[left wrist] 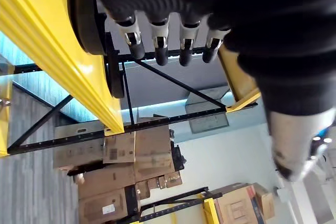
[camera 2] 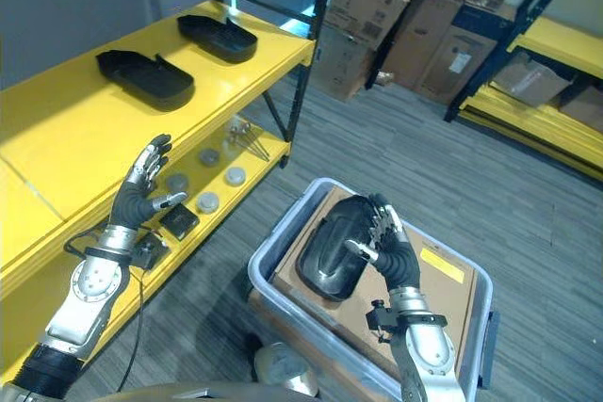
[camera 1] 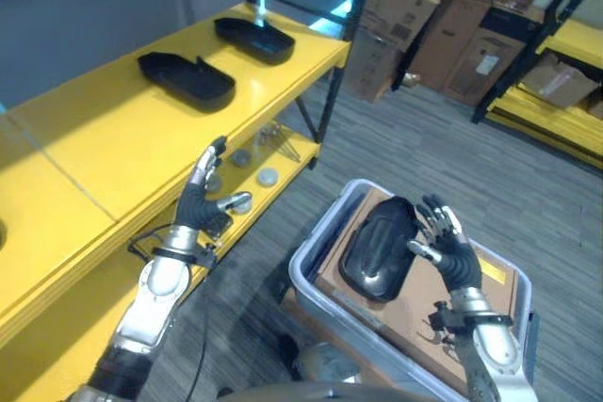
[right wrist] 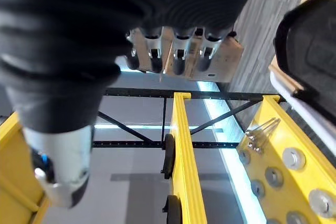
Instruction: Move parts from the plastic box to the shelf.
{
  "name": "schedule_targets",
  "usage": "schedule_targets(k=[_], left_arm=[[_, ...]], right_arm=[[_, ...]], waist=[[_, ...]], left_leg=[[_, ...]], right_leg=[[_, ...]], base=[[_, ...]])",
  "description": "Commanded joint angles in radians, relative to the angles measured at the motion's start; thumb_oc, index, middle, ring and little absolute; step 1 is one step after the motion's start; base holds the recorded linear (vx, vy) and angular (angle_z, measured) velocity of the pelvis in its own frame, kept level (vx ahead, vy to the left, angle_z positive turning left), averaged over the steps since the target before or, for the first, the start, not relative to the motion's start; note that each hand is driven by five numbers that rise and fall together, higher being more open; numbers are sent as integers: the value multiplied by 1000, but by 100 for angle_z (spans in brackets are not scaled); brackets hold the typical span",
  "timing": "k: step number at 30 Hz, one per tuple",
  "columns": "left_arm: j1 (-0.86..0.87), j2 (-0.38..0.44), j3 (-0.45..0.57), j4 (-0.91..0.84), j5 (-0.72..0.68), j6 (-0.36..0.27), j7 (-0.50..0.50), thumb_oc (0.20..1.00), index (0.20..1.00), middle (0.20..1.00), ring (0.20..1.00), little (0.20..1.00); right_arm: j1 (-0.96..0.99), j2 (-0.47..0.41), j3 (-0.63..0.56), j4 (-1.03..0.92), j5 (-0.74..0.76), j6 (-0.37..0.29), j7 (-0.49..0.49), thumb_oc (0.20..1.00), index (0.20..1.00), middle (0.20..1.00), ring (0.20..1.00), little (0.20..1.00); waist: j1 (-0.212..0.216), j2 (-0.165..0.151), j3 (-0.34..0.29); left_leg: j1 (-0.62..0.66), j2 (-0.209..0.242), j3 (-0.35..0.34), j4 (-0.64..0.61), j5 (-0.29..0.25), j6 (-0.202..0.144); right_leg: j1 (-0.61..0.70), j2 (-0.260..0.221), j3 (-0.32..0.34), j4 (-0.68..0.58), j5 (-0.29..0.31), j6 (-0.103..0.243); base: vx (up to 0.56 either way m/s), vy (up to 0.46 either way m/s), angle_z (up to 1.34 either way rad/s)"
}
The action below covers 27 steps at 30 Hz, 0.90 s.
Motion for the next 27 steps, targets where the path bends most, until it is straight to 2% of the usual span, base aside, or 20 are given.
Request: schedule_targets(k=[1, 2, 4, 6, 8, 11, 14, 15, 16, 17, 18, 19, 21, 22, 23, 24, 27], left_arm=[[13, 19, 32, -25, -17, -43, 34, 1000, 1000, 1000, 1000, 1000], [26, 15, 45, -26, -26, -44, 33, 1000, 1000, 1000, 1000, 1000], [39, 7, 60, -15, -36, -51, 29, 1000, 1000, 1000, 1000, 1000], [41, 0, 51, -12, -46, -50, 17, 1000, 1000, 1000, 1000, 1000], [25, 0, 33, -17, -54, -47, 10, 1000, 1000, 1000, 1000, 1000], [-20, 31, 3, -29, -39, -53, 11, 1000, 1000, 1000, 1000, 1000], [-36, 51, -9, -33, -34, -55, 11, 1000, 1000, 1000, 1000, 1000], [-32, 60, -4, -34, -36, -54, 9, 1000, 1000, 1000, 1000, 1000], [-33, 61, -3, -33, -36, -54, 9, 1000, 1000, 1000, 1000, 1000], [-24, 75, 6, -31, -43, -49, 2, 1000, 1000, 1000, 1000, 1000], [-24, 75, 6, -31, -43, -49, 2, 1000, 1000, 1000, 1000, 1000], [-23, 82, 9, -26, -47, -45, -11, 1000, 1000, 1000, 1000, 1000], [-32, 83, 4, -15, -55, -44, -20, 1000, 1000, 1000, 1000, 1000], [-34, 85, -1, -17, -60, -43, -27, 1000, 1000, 1000, 1000, 1000], [-36, 88, -5, -19, -63, -43, -27, 1000, 1000, 1000, 1000, 1000], [-32, 88, -5, -22, -58, -44, -19, 1000, 1000, 1000, 1000, 1000], [-27, 89, -9, -31, -51, -41, -19, 1000, 1000, 1000, 1000, 1000]], right_arm=[[-107, -93, 25, -14, -4, -47, -23, 1000, 1000, 1000, 1000, 1000], [-117, -96, 37, -10, 0, -42, -18, 1000, 1000, 1000, 1000, 1000], [-121, -97, 46, 0, 8, -33, -4, 1000, 1000, 1000, 1000, 1000], [-102, -97, 36, 0, 3, -29, 4, 1000, 1000, 1000, 1000, 1000], [-89, -88, 29, -4, 4, -28, 3, 1000, 1000, 1000, 1000, 1000], [-96, -65, 35, 9, 5, -33, -11, 1000, 1000, 1000, 1000, 1000], [-114, -50, 54, 15, -40, -33, -24, 1000, 1000, 1000, 1000, 1000], [-133, -56, 67, 25, -118, -28, -46, 1000, 1000, 1000, 1000, 1000], [-134, -54, 68, 25, -119, -28, -47, 1000, 1000, 1000, 1000, 1000], [-163, -64, 84, 40, -179, -17, -66, 1000, 1000, 1000, 1000, 1000], [-163, -64, 84, 40, -179, -17, -66, 1000, 1000, 1000, 1000, 1000], [-175, -70, 78, 52, -228, -12, -89, 1000, 1000, 1000, 1000, 1000], [-186, -79, 65, 63, -268, -9, -112, 1000, 1000, 1000, 1000, 1000], [-186, -85, 56, 69, -289, -8, -124, 1000, 1000, 1000, 1000, 1000], [-199, -88, 55, 78, -303, -8, -135, 1000, 1000, 1000, 1000, 1000], [-214, -88, 50, 81, -321, -6, -153, 1000, 1000, 1000, 1000, 1000], [-217, -87, 45, 98, -345, 3, -182, 1000, 1000, 1000, 1000, 1000]], waist=[[122, 44, 6], [140, 43, 6], [148, 40, -12], [131, 49, -30], [114, 49, -24], [97, 30, 1], [103, 13, 1], [120, 11, 7], [119, 6, 5], [144, 8, 27], [144, 8, 27], [145, 14, 40], [150, 27, 48], [157, 32, 45], [169, 31, 37], [176, 25, 39], [183, 14, 18]], left_leg=[[-128, -133, -417, 236, -59, 68], [-118, -152, -486, 219, -58, 66], [-54, -157, -550, 111, -73, 63], [33, -131, -536, -35, -107, 60], [68, -126, -516, -142, -125, 69], [36, -148, -493, -216, -90, 83], [-10, -162, -450, -286, -48, 96], [-22, -159, -415, -295, -44, 102], [-26, -162, -414, -297, -38, 101], [-40, -145, -378, -289, -28, 102], [-40, -145, -378, -289, -28, 102], [-48, -128, -381, -292, -16, 102], [-56, -115, -396, -296, -6, 101], [-59, -109, -405, -297, -9, 100], [-74, -105, -401, -298, -2, 94], [-73, -110, -400, -304, -2, 94], [-85, -119, -403, -325, 6, 89]], right_leg=[[81, 37, 153, -80, 14, 67], [81, 48, 186, -74, 18, 73], [84, 46, 221, -89, 28, 82], [85, 40, 223, -102, 28, 88], [53, 25, 213, -105, 51, 105], [-32, 2, 198, -130, 121, 155], [-88, -23, 158, -202, 169, 192], [-102, -36, 84, -223, 165, 195], [-106, -39, 86, -224, 169, 196], [-117, -68, -23, -191, 135, 187], [-117, -68, -23, -191, 135, 187], [-93, -83, -19, -129, 106, 178], [-65, -96, 27, -75, 84, 166], [-29, -114, 37, -74, 53, 156], [-3, -141, 26, -93, 50, 153], [-7, -150, 10, -116, 70, 150], [2, -154, 2, -184, 66, 151]], base=[[-59, 37, -279], [-42, 32, -312], [-8, 50, -199], [-23, 128, -68], [-194, 186, 45], [-353, 180, 56], [-289, 156, -20], [-179, 108, -54], [-212, 44, -67], [-136, -13, -54], [-206, -21, -108], [-126, -16, -71], [-149, -32, -40], [-108, -77, 12], [-48, -109, 22], [-24, -125, 19], [23, -63, 5]])
